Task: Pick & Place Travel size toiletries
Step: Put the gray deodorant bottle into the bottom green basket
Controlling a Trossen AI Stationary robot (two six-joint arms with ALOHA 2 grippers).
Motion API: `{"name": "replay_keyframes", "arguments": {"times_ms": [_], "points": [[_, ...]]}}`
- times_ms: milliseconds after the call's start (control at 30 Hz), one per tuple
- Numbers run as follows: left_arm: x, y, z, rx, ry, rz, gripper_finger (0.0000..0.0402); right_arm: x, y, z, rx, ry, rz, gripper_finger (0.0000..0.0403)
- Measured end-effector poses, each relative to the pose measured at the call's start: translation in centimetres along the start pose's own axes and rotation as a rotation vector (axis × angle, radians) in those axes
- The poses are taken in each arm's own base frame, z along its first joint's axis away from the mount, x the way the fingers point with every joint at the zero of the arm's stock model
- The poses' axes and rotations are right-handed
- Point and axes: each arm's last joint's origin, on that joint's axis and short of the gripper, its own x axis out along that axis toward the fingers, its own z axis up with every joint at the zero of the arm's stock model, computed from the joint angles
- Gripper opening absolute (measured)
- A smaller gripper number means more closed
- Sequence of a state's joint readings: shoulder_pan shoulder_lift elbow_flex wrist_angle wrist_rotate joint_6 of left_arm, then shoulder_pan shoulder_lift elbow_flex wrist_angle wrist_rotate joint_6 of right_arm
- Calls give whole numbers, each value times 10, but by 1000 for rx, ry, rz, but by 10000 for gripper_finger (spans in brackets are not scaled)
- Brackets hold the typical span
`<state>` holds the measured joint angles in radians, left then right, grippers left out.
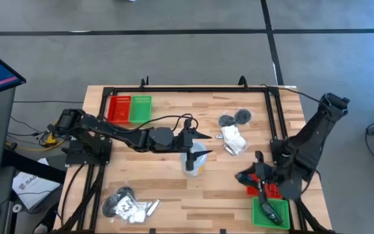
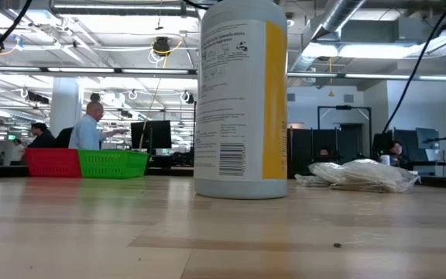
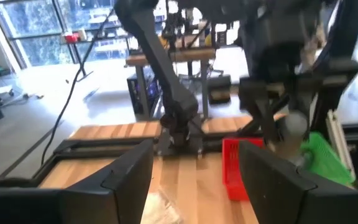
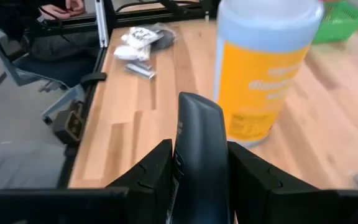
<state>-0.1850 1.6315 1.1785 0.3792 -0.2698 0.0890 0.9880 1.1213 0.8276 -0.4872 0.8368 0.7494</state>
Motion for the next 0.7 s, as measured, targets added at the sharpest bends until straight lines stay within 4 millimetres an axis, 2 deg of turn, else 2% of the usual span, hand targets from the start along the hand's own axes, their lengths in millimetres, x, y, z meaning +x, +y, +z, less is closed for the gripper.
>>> {"name": "replay_keyframes", "arguments": {"times_ms": [367,700], "points": [[-25,5,32,-52,-95,-11,218,-13,47,-62,102,-25,13,111],[-31,-1,37,-55,-108,-31,218,-14,67,-101,199,9,36,111]]}}
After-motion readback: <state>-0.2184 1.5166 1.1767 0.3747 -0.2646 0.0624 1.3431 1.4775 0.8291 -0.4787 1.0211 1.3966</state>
